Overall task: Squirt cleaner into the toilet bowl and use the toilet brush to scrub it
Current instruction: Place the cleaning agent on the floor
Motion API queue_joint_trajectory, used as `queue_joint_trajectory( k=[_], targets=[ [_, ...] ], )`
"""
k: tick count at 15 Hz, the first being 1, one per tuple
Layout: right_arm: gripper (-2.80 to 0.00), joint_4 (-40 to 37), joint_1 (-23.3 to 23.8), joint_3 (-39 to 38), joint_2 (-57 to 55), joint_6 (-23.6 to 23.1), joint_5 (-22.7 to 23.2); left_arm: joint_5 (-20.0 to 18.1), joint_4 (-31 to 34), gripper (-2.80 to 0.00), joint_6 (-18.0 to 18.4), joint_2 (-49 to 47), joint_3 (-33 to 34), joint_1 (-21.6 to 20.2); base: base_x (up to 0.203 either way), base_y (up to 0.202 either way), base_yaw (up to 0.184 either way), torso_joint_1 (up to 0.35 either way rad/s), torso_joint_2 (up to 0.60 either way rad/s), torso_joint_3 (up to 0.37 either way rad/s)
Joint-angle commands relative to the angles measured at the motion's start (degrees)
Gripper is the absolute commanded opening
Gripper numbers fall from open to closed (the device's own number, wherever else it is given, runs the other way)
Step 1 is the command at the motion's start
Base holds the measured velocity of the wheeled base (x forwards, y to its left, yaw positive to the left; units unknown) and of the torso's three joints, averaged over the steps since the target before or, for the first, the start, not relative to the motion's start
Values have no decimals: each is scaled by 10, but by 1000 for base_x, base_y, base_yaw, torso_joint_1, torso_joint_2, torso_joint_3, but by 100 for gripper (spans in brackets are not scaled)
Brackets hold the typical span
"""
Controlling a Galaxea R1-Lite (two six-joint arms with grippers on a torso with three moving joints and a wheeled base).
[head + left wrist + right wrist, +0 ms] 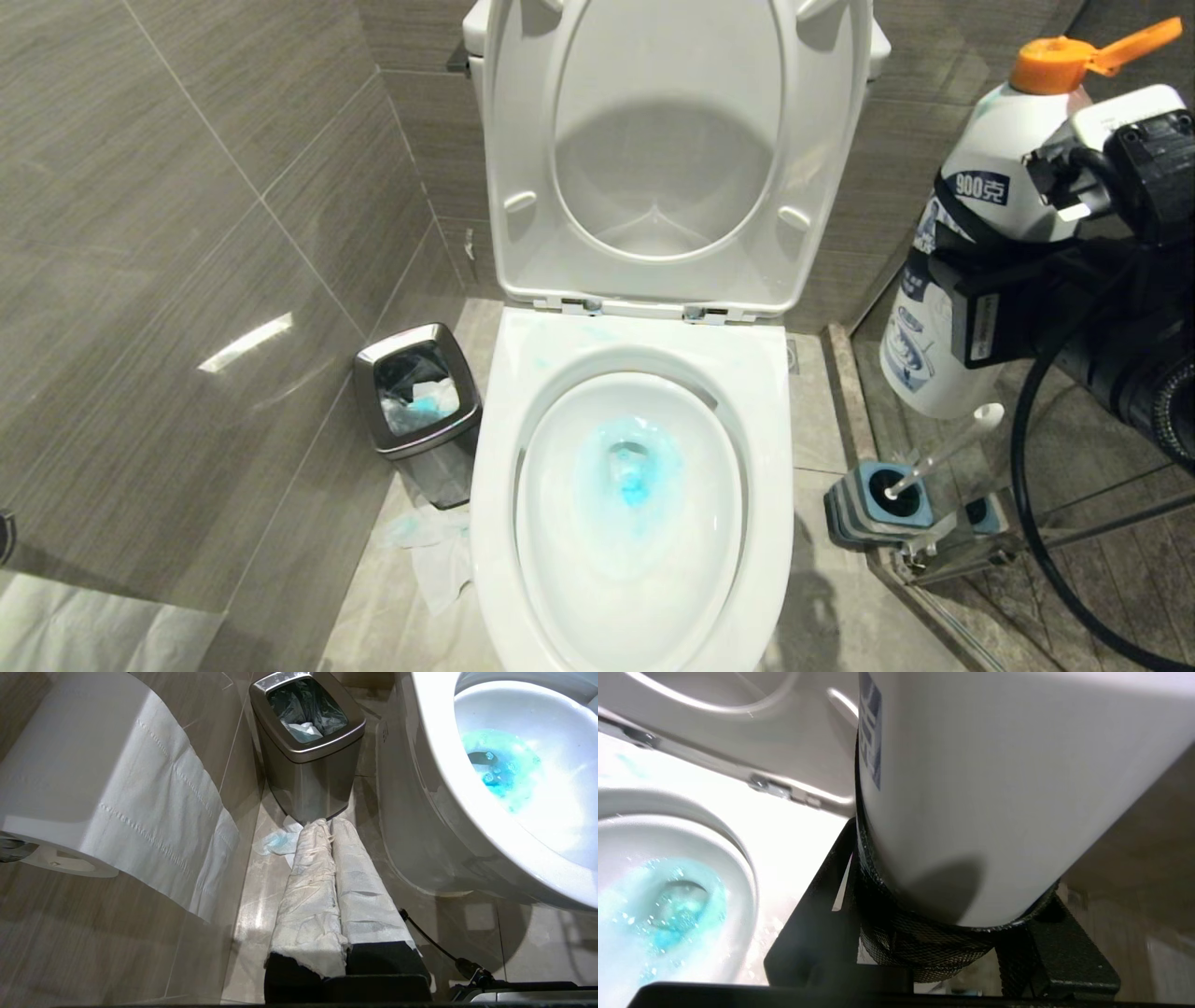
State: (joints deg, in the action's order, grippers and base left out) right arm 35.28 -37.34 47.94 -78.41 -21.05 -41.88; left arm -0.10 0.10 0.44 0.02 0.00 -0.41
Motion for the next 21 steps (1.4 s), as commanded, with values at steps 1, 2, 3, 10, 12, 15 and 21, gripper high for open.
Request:
queue_joint_trajectory(
  k=[1,2,3,10,12,15,21],
  targets=[
    [-280,2,18,-43,22,27,-2,0,0,-280,0,0,1,0,0,0,0,0,0,0],
    [-280,2,22,-49,23,42,-2,0,0,-280,0,0,1,0,0,0,0,0,0,0],
    [-280,2,32,-53,22,52,-2,0,0,-280,0,0,1,0,0,0,0,0,0,0],
    [-280,2,100,-69,5,116,7,0,-1,-280,2,0,0,0,0,0,0,0,0,0],
    [-280,2,116,-73,-6,143,10,0,0,-280,1,0,0,0,0,0,0,0,0,0],
    [-280,3,141,-83,-21,191,35,0,0,-280,0,0,1,0,0,0,0,0,0,0],
    [-280,6,177,-106,-60,235,108,0,0,-280,0,0,0,0,0,0,0,0,0,0]
  ],
)
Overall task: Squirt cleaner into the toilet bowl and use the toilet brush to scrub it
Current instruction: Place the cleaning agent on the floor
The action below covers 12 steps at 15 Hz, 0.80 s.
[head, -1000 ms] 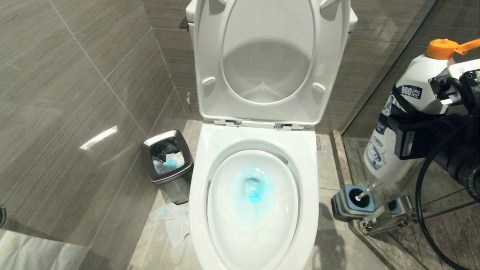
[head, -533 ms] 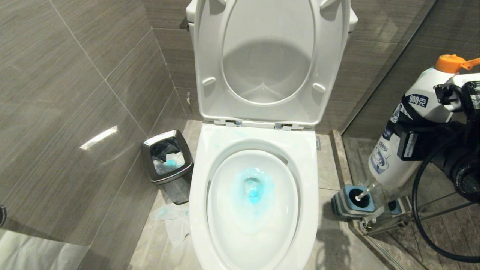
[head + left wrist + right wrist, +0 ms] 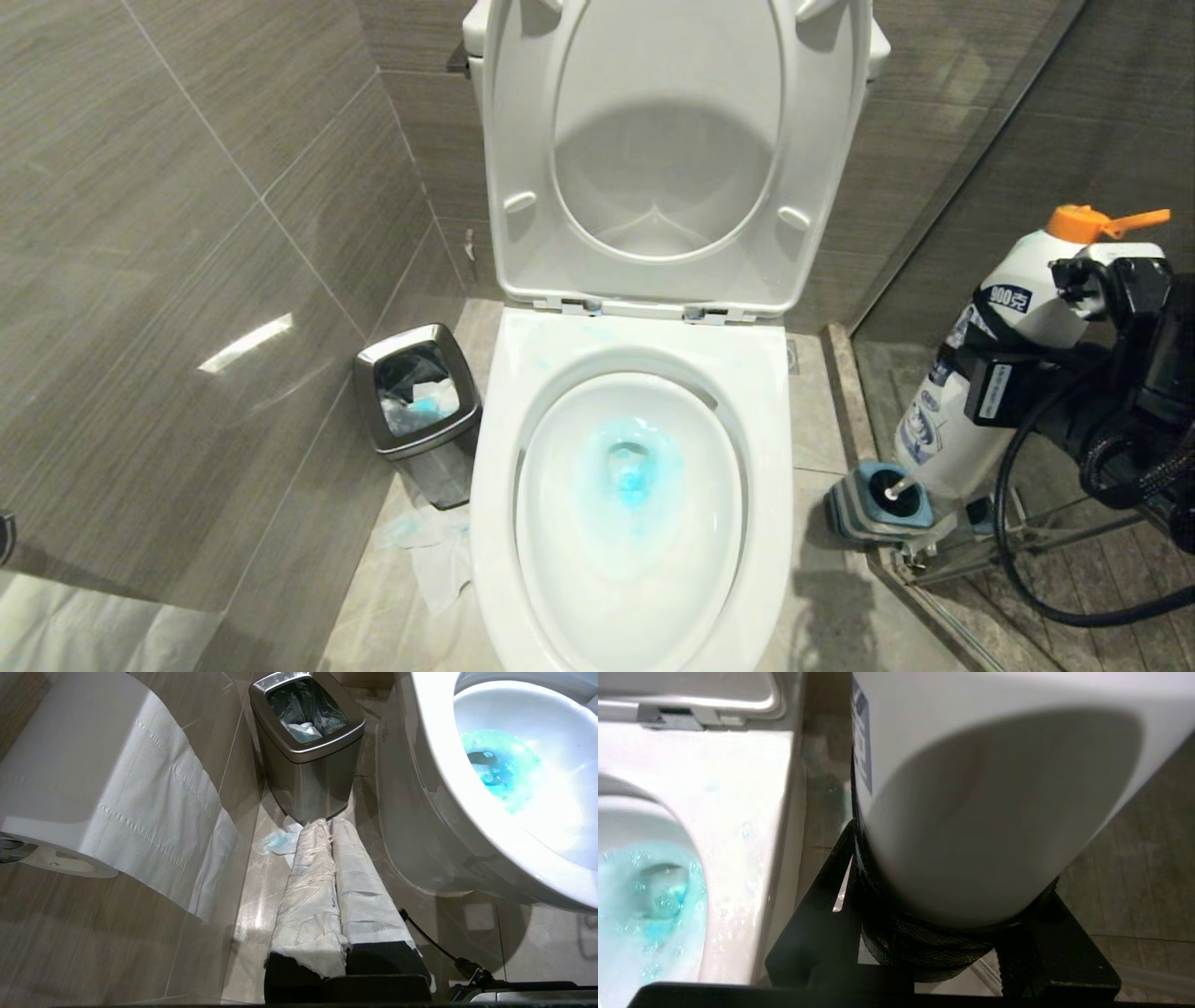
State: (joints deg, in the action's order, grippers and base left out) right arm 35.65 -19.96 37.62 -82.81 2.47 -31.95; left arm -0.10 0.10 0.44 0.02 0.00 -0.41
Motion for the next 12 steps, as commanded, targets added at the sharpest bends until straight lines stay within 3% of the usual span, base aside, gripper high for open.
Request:
queue_joint_trajectory(
  k=[1,7,12],
  targets=[
    [-280,2,4,1,-21,-5,21,0,0,-280,0,0,1,0,0,0,0,0,0,0],
    [-280,21,51,27,-64,-56,90,0,0,-280,0,0,1,0,0,0,0,0,0,0],
    [-280,203,91,29,-163,-105,134,0,0,-280,1,0,1,0,0,0,0,0,0,0]
  ],
)
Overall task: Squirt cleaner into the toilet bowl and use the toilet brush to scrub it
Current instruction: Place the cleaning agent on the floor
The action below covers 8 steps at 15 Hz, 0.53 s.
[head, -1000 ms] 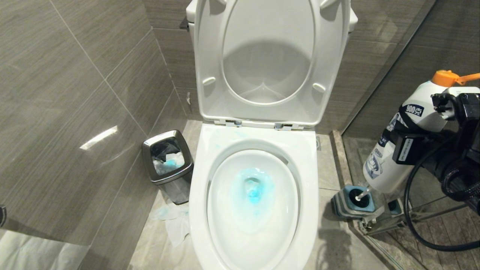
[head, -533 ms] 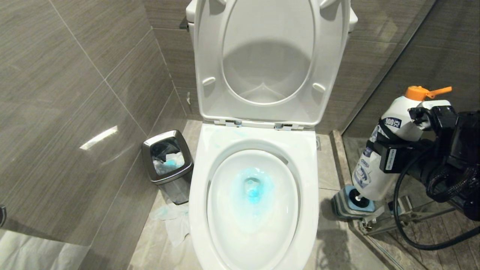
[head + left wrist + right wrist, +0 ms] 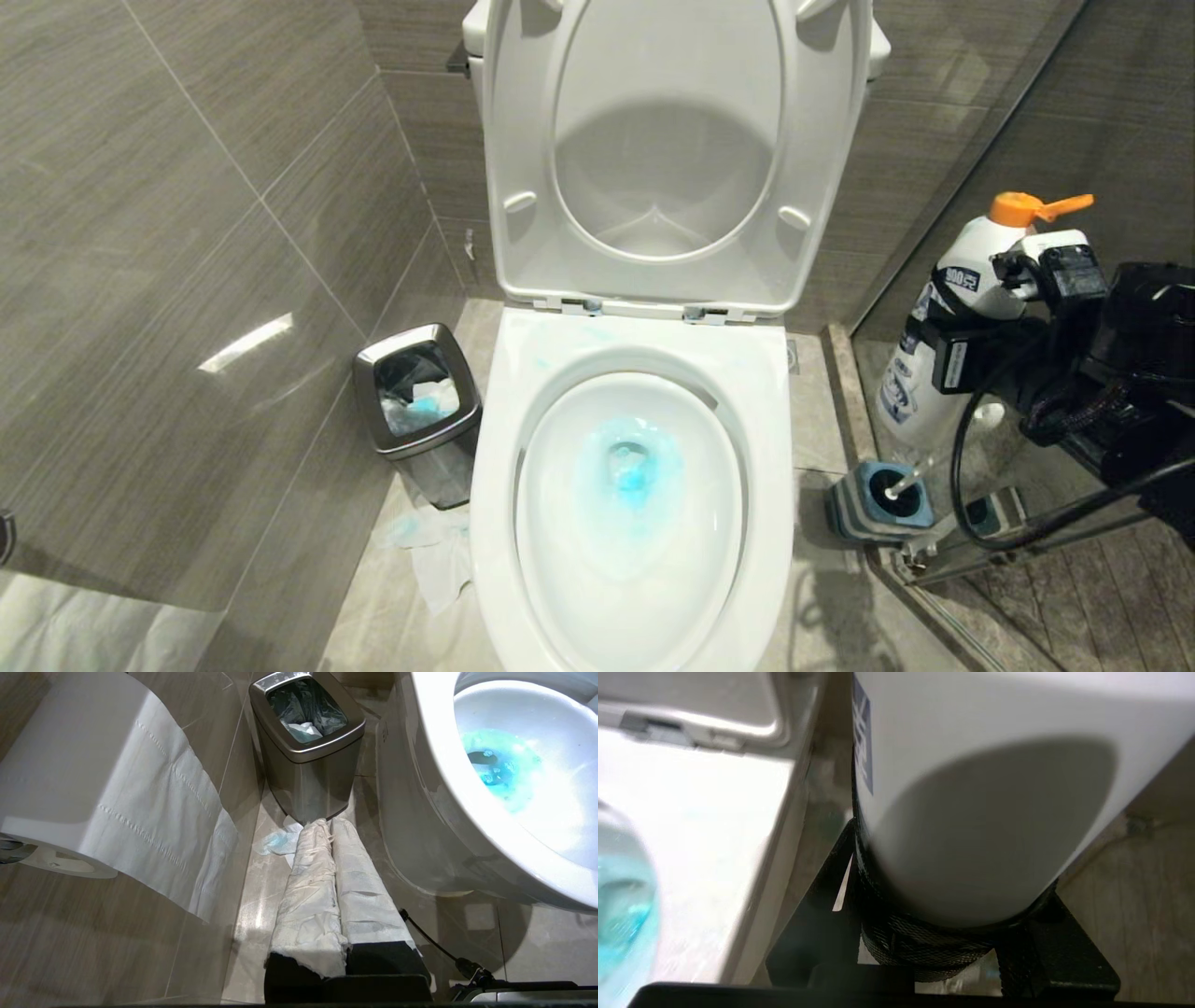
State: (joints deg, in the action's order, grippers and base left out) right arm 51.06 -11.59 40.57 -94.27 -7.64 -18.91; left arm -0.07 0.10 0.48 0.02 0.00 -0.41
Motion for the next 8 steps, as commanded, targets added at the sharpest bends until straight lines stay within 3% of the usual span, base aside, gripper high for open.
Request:
queue_joint_trajectory(
  k=[1,8],
  targets=[
    [-280,78,8,0,-67,-6,8,0,0,-280,0,0,1,0,0,0,0,0,0,0],
    [-280,216,9,10,-205,-5,22,0,-1,-280,2,0,1,0,0,0,0,0,0,0]
  ],
)
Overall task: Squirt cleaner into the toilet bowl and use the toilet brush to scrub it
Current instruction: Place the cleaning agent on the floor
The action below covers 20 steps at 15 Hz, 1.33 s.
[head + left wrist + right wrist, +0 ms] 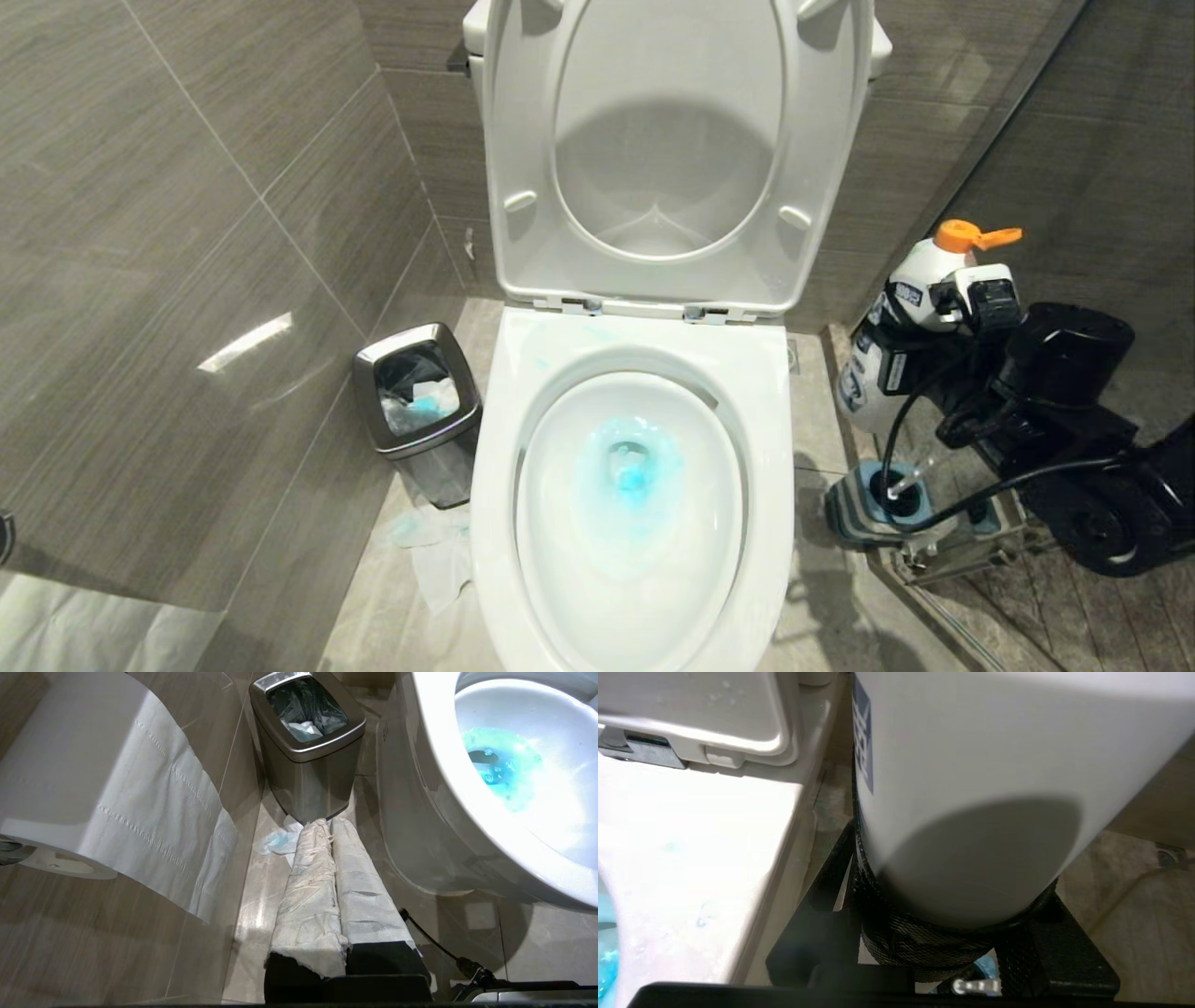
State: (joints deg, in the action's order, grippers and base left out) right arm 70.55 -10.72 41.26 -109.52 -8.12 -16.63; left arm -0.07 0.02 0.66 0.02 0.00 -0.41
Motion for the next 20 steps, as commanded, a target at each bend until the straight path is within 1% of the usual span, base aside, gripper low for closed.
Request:
queue_joint_trajectory(
  k=[1,3,10,12,15,20],
  targets=[
    [-280,37,0,10,-72,-1,-1,0,0,-280,0,0,1,0,0,0,0,2,-5,-76],
    [-280,49,0,33,-103,-1,-1,0,0,-280,0,0,1,0,0,0,0,3,3,-146],
    [-280,49,-1,121,-169,-1,0,0,1,-280,0,0,1,0,0,0,0,5,1,-193],
    [-280,47,-1,142,-175,-2,11,0,1,-280,0,0,1,0,0,0,0,4,2,-198],
    [-280,44,-1,147,-164,-4,13,0,1,-280,-1,0,0,0,0,0,0,4,4,-194],
    [-280,45,8,148,-166,-6,38,1,1,-280,-2,0,1,0,0,0,0,2,3,-197]
  ],
)
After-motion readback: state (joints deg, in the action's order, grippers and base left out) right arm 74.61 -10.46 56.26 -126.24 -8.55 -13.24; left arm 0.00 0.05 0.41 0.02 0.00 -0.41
